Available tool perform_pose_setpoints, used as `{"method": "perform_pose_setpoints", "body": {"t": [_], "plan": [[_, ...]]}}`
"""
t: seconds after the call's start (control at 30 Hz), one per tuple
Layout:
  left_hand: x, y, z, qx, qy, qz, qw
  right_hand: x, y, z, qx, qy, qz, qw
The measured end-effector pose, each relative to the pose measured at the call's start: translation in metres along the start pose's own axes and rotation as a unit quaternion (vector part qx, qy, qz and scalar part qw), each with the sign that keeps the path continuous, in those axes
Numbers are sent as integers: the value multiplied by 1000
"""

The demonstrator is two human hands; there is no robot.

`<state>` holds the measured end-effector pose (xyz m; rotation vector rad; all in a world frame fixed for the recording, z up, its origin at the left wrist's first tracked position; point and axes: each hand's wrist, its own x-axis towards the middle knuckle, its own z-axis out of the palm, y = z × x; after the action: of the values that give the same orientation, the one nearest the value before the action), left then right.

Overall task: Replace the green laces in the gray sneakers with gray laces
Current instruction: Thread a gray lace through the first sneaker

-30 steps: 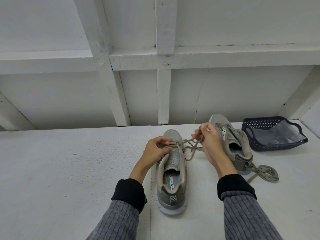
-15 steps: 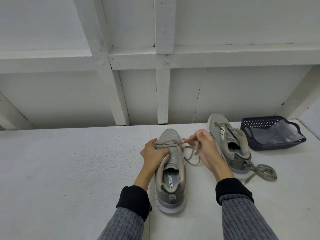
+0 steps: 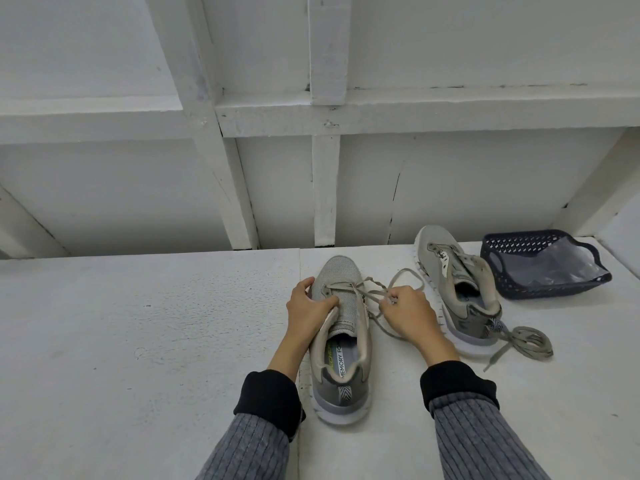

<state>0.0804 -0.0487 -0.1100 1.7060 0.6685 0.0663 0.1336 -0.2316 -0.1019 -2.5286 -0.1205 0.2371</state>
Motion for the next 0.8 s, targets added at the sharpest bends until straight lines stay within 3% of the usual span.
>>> {"method": "perform_pose_setpoints", "body": {"t": [0.2, 0.33, 0.43, 0.57, 0.8], "plan": [[2, 3, -2, 46, -8, 16, 999, 1, -5, 4, 55, -39, 13, 998], [9, 15, -4, 75, -18, 152, 985, 2, -3, -6, 146, -13, -2, 989], [18, 34, 2, 135, -77, 200, 967, 7, -12, -7, 219, -35, 4, 975], [33, 51, 16, 294, -124, 187, 929, 16, -18, -1, 242, -53, 26, 969], [42, 61, 21, 327, -180, 190, 908, 18, -14, 0, 313, -56, 12, 948]]}}
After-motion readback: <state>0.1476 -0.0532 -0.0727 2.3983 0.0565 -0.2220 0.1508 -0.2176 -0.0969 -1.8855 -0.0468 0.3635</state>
